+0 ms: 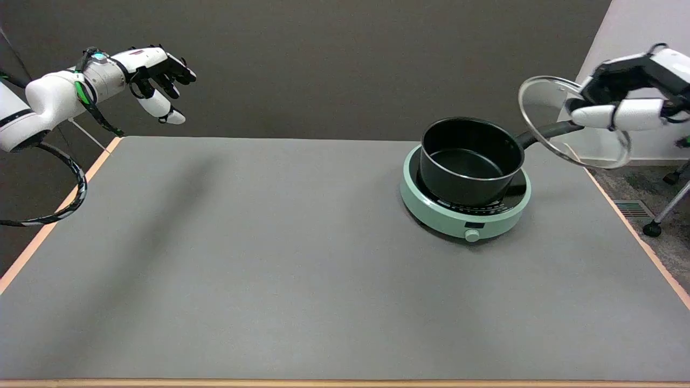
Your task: Place the pot lid onto the table.
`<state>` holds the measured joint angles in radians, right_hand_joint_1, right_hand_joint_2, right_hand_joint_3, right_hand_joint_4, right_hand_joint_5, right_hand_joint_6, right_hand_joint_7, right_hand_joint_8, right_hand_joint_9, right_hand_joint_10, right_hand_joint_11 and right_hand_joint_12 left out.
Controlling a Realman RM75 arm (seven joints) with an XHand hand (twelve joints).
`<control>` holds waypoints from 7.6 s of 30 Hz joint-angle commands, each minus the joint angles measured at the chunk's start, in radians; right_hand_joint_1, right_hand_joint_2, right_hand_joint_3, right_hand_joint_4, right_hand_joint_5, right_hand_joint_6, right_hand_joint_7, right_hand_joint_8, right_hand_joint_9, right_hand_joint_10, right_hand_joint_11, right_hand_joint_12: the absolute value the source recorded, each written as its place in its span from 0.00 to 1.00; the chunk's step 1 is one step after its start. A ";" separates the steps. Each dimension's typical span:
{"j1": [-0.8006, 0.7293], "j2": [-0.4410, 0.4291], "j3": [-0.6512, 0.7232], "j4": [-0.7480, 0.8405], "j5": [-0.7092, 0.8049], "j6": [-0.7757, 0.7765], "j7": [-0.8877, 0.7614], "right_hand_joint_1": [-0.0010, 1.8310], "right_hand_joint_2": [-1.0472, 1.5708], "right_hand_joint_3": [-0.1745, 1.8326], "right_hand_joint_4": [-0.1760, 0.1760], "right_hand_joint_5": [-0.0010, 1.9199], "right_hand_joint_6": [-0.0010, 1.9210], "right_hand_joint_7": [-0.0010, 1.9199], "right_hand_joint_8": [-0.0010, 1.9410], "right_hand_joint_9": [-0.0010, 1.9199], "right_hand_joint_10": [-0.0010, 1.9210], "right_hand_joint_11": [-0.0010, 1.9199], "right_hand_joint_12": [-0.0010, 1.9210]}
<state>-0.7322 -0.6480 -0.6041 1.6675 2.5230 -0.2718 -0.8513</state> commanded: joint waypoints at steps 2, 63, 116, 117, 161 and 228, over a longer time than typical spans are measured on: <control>-0.291 -0.218 0.259 0.120 0.039 -0.026 -0.001 0.67 0.86 0.08 0.00 0.38 0.60 0.48 0.71 0.44 0.89 0.22 0.96; -0.062 0.002 -0.292 -0.276 -0.029 0.144 -0.004 0.68 0.84 0.13 0.00 0.39 0.57 0.47 0.72 0.43 0.91 0.19 0.99; 0.415 0.163 -0.712 -0.540 -0.052 0.187 -0.004 0.67 0.87 0.07 0.00 0.38 0.60 0.46 0.74 0.42 0.92 0.19 0.95; 0.434 0.161 -0.720 -0.548 -0.068 0.188 -0.004 0.67 0.87 0.07 0.00 0.38 0.60 0.46 0.74 0.42 0.92 0.19 0.95; 0.559 0.070 -0.822 -0.604 -0.269 0.421 -0.003 0.67 0.86 0.10 0.00 0.38 0.59 0.47 0.73 0.40 0.93 0.16 0.95; 0.850 0.035 -1.059 -0.742 -0.270 0.421 -0.004 0.49 0.65 0.51 0.53 0.37 0.25 0.37 0.49 0.26 0.82 0.00 0.89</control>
<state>0.1066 -0.6113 -1.6601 0.9174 2.2528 0.1440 -0.8545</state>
